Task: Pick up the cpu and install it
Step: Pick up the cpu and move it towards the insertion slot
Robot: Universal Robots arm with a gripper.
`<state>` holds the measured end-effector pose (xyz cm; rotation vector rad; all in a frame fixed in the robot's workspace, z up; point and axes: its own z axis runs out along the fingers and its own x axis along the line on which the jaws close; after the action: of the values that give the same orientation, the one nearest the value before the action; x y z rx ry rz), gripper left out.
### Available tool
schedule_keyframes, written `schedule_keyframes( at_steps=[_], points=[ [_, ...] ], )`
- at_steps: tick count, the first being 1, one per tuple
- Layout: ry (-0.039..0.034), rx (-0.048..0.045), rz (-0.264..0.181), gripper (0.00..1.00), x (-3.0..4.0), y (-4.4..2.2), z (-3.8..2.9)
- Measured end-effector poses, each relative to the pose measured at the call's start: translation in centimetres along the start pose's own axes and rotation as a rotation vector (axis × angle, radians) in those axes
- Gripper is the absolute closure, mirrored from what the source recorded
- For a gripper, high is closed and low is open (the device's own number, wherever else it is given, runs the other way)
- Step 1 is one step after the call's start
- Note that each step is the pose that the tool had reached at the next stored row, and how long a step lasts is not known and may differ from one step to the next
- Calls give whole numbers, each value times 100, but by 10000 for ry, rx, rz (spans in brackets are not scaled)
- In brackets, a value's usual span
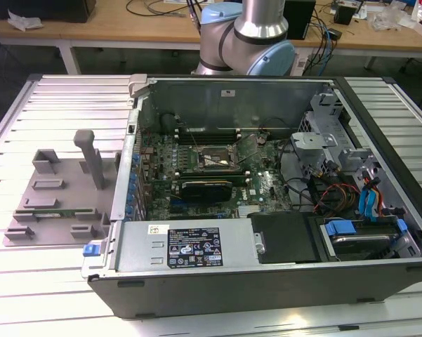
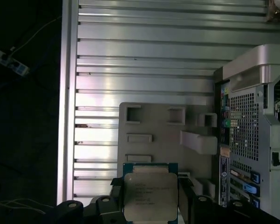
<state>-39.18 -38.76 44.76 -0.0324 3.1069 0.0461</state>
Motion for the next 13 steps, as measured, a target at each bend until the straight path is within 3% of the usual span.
schedule_keyframes(
  at_steps=[7, 10, 11, 13],
  points=[
    [-1, 0, 0, 45, -4, 4, -123],
    [1, 1, 1, 45, -16, 6, -127],
    [0, 1, 1, 45, -50, 4, -125],
    [0, 0, 0, 45, -188, 1, -120]
  ],
)
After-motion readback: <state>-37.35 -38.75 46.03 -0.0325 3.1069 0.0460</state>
